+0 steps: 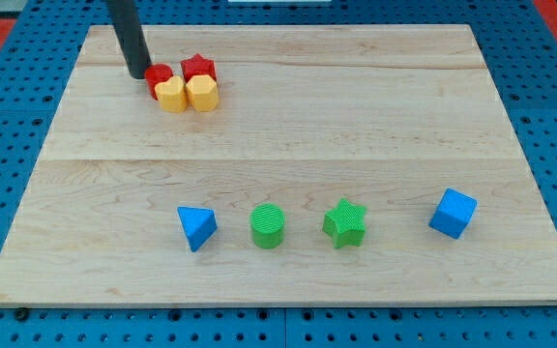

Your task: Separate the red blocks from yellow blocks

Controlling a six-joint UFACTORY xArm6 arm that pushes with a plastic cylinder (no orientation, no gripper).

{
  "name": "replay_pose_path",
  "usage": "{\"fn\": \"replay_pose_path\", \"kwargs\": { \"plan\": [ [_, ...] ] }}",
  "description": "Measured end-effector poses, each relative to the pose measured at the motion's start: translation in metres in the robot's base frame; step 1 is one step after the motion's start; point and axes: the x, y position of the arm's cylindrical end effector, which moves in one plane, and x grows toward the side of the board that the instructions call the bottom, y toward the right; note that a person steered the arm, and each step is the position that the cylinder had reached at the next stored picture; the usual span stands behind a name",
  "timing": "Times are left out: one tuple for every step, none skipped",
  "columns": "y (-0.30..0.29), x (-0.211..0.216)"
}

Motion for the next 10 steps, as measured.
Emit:
{"fn": "replay_pose_path", "kwargs": {
  "plan": [
    [-0.019,0.002],
    [-0.005,0.033],
    [-0.002,0.036],
    [0.025,0.019],
    [0.051,0.006],
    [0.091,0.006],
    [0.145,0.006],
    [0.188,0.006],
    [0.23,0.025],
    [0.194,0.058]
  ]
}}
